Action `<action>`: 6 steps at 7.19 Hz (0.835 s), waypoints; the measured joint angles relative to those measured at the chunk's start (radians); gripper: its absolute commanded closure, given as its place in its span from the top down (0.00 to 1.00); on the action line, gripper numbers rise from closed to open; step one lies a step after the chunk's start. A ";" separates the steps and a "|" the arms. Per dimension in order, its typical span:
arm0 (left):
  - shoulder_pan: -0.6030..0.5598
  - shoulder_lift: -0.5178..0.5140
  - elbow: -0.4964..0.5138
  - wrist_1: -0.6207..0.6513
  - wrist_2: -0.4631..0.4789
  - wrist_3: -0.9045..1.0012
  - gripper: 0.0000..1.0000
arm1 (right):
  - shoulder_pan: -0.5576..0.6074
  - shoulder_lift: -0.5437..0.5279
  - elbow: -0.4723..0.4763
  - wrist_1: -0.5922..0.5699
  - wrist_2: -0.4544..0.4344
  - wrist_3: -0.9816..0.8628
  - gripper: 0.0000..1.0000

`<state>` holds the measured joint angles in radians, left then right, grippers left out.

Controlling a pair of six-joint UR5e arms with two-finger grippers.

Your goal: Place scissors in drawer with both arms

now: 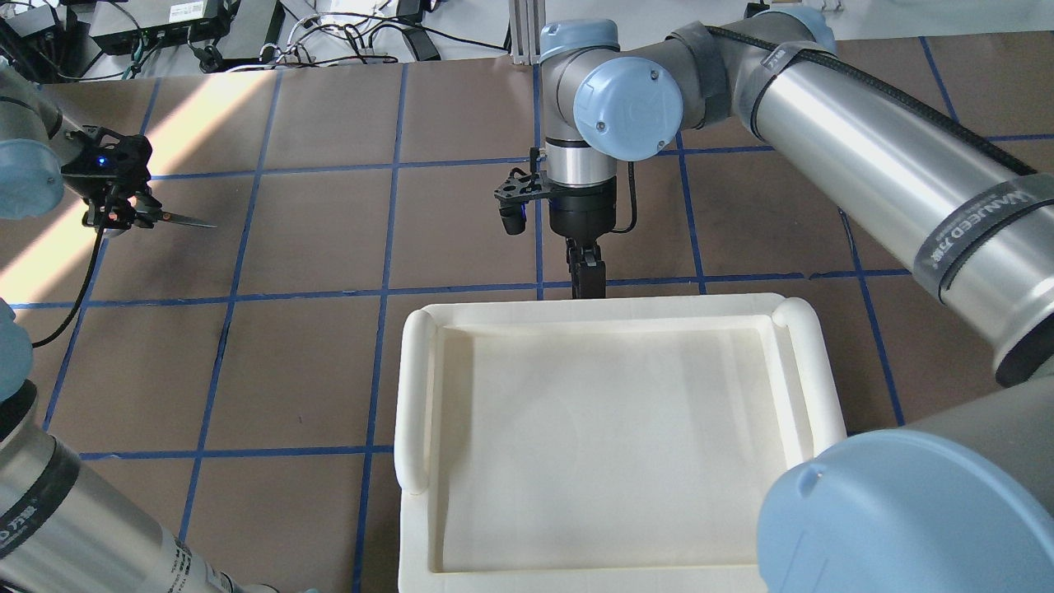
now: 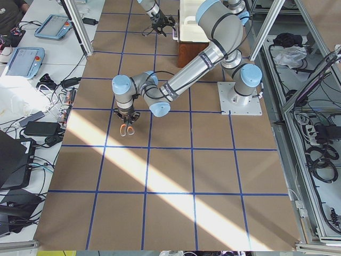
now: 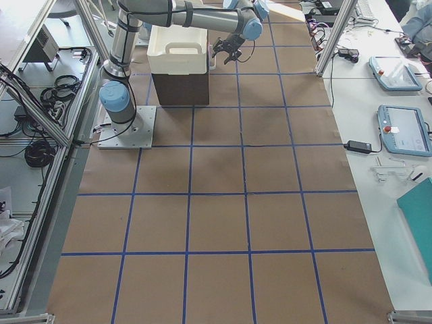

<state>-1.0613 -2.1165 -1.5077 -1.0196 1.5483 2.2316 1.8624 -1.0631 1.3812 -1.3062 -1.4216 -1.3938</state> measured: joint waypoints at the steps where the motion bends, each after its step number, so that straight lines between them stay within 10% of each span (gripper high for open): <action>1: -0.011 0.034 0.001 -0.037 0.000 -0.005 0.00 | 0.001 0.000 0.004 -0.006 0.000 0.000 0.52; 6: -0.047 0.148 0.000 -0.175 0.007 -0.021 0.00 | 0.001 0.000 -0.010 -0.016 -0.016 -0.002 0.44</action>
<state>-1.1079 -1.9682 -1.5074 -1.1943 1.5549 2.2109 1.8629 -1.0632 1.3708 -1.3220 -1.4380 -1.3962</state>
